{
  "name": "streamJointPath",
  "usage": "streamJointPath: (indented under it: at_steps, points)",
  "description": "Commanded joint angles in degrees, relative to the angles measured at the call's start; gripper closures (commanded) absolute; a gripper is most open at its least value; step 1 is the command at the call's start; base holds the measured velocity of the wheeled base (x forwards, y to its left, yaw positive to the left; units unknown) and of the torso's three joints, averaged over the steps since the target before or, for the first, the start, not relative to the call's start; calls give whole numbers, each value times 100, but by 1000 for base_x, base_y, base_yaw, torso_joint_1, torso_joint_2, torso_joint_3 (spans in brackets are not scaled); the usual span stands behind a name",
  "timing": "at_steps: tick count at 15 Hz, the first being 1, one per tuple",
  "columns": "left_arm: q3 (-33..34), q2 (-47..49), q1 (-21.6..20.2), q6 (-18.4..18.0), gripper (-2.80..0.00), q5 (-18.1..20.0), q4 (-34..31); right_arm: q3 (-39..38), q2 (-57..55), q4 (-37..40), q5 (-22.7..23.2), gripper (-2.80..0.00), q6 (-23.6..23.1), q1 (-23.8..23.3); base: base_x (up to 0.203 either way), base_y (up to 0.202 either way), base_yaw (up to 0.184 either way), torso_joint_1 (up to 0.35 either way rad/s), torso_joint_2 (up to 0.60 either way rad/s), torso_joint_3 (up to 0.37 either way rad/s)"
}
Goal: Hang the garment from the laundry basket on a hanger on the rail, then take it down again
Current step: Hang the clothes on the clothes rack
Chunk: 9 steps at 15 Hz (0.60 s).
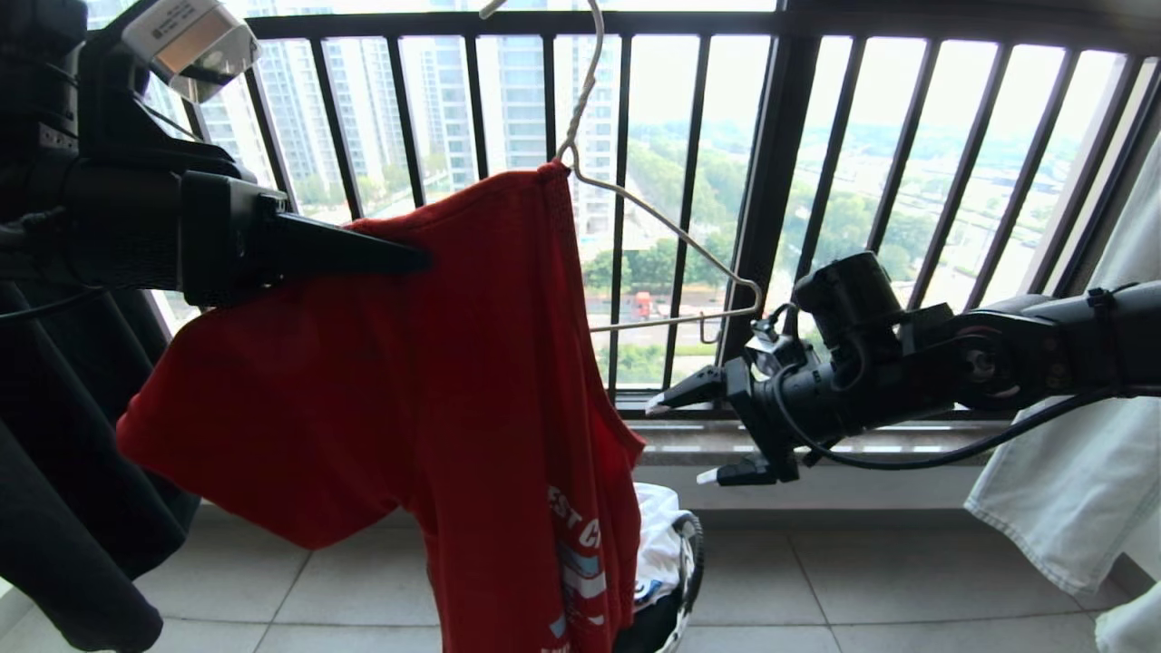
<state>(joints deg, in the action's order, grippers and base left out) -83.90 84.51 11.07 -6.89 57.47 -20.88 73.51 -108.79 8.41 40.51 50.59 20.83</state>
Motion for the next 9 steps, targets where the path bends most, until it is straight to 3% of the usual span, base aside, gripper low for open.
streamJointPath:
  at_steps: [1,9]
  points:
    - [5,-22,1,3,0,28,-12,-3,-116,-21,36,-280,39,76,0,0,0,0,0,0]
    - [-3,-22,-8,3,0,28,-4,-29,-207,-94,71,-280,50,455,0,0,0,0,0,0]
